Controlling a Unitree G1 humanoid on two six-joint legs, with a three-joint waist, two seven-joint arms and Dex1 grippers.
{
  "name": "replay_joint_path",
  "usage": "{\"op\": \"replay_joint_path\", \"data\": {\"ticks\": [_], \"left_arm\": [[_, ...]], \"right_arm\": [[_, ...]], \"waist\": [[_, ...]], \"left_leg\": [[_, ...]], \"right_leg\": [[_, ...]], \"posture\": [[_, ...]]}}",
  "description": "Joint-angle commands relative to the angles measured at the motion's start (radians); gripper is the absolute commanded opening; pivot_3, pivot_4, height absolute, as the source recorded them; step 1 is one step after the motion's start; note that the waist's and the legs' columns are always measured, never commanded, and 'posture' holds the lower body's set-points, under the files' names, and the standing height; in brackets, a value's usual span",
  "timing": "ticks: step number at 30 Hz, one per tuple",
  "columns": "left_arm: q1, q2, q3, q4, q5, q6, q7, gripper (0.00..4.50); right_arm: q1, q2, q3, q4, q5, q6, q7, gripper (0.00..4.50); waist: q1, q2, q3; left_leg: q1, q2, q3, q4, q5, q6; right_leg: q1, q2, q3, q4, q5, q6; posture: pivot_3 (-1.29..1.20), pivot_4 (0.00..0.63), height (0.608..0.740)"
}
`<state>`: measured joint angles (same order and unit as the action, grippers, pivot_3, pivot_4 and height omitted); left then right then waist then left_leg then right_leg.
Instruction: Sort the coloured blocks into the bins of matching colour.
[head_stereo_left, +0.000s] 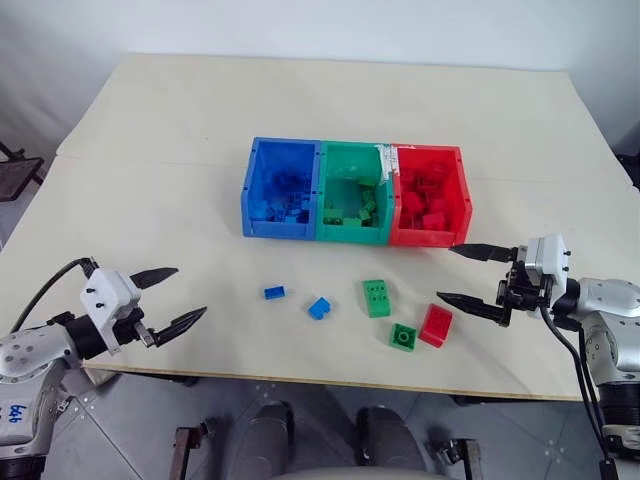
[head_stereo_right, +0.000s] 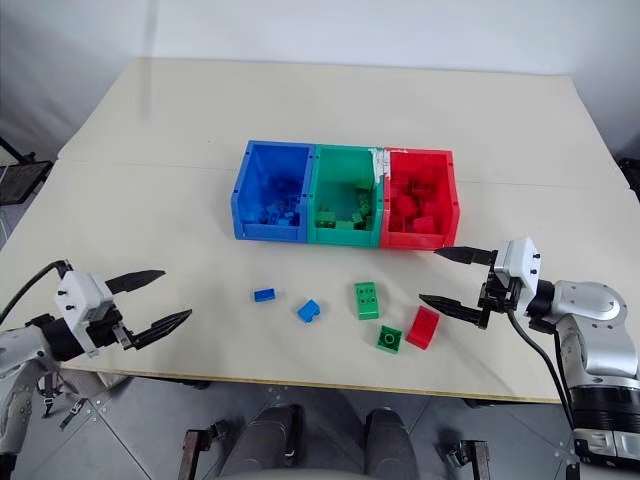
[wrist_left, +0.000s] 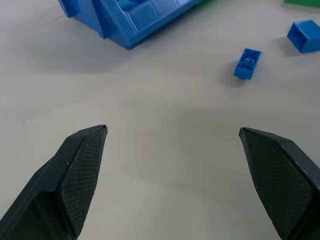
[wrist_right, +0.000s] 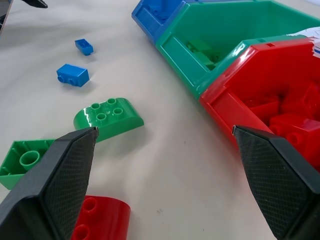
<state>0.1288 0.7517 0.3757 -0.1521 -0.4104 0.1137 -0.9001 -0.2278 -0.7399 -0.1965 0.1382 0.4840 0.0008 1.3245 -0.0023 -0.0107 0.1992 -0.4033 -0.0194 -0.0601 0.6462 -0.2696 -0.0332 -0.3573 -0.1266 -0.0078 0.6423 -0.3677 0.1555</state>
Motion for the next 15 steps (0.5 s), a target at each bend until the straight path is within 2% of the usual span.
{"op": "replay_joint_path", "data": {"ticks": [1,7,10,15], "left_arm": [[-0.012,-0.005,-0.003,-0.046,-0.023,0.009,0.0,4.49],[-0.077,-0.014,-0.11,-0.109,-0.034,0.037,-0.043,4.49],[-0.108,-0.008,-0.202,-0.131,-0.015,0.033,-0.095,4.49],[-0.196,-0.06,-0.342,-0.143,-0.002,0.03,-0.128,4.49]], "right_arm": [[-0.001,-0.007,-0.017,-0.038,0.011,-0.004,-0.012,4.5],[0.097,-0.053,-0.123,-0.052,0.013,-0.032,-0.04,4.5],[0.19,-0.086,-0.209,-0.05,0.012,-0.06,-0.043,4.5],[0.37,-0.114,-0.343,-0.016,0.005,-0.102,-0.026,4.5]], "waist": [[0.0,0.0,0.0],[0.009,0.0,0.0],[0.015,0.0,0.0],[0.018,0.0,0.0]], "left_leg": [[0.0,0.0,0.0,0.0,0.0,0.0],[0.0,-0.001,0.0,0.0,0.0,0.0],[-0.001,-0.002,0.003,0.0,0.0,0.001],[0.0,-0.001,0.007,0.0,0.0,0.001]], "right_leg": [[0.0,0.0,0.0,0.0,0.0,0.0],[0.001,-0.001,-0.001,0.0,0.0,0.0],[0.001,-0.002,-0.001,-0.001,0.0,0.0],[0.001,-0.001,-0.001,-0.002,0.0,0.0]], "posture": [[0.0,0.15,0.74],[0.0,0.15,0.74],[0.0,0.15,0.74],[0.0,0.15,0.74]]}}
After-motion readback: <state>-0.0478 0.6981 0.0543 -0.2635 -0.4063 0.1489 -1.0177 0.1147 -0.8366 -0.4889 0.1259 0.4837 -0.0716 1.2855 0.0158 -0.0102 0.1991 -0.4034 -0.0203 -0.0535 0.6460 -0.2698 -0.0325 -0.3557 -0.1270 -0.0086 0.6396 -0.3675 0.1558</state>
